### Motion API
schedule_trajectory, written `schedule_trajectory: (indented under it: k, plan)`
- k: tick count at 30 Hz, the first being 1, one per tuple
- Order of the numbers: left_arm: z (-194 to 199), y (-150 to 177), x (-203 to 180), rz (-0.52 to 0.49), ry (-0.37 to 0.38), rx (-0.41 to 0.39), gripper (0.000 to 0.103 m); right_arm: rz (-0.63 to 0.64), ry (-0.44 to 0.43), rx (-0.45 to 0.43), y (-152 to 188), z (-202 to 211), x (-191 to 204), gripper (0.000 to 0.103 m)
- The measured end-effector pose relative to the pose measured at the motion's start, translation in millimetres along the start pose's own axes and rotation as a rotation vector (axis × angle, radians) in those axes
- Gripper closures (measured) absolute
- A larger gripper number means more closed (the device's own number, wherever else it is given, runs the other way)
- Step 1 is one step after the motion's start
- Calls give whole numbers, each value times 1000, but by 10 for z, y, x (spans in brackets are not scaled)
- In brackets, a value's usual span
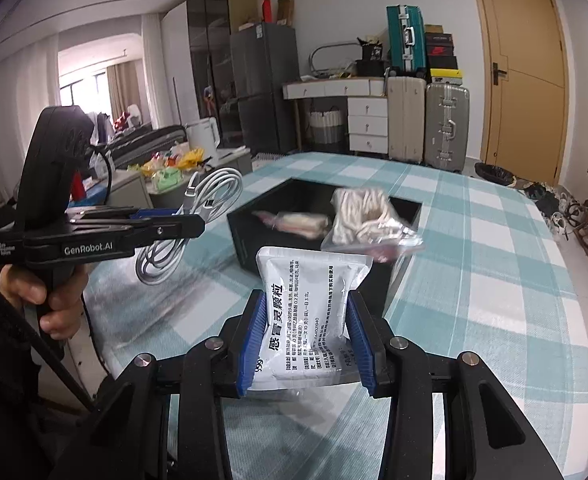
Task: Organize soft objects
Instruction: 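Carry the cable and sachet into the black box and open both grippers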
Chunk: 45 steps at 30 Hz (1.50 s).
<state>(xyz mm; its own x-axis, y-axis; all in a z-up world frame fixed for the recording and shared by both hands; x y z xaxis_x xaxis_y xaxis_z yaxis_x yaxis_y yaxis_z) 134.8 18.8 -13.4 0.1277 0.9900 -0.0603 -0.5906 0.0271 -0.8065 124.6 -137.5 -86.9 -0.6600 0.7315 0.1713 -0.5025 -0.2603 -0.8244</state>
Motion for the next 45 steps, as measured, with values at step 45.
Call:
schedule_trajectory:
  k: [45]
  plan:
    - [-560,-551,-17,-36,-19,-24,73,-63,42,-76,-807,-289,-329,62]
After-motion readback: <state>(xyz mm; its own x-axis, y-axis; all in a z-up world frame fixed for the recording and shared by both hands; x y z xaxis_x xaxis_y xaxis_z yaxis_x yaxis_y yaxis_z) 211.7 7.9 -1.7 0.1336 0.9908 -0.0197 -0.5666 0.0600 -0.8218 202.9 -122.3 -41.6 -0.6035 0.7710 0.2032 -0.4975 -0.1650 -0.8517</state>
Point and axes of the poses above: each gripper's, at about its wrist camera, not at the fingertips, and z roughly against the way its jaws point, x to its left, y to its underside, the point moved 10 cm from there along -z, roughly the way its jaws point, and after that the axes turned 7 degrees about -z, right-handed, at the moved point
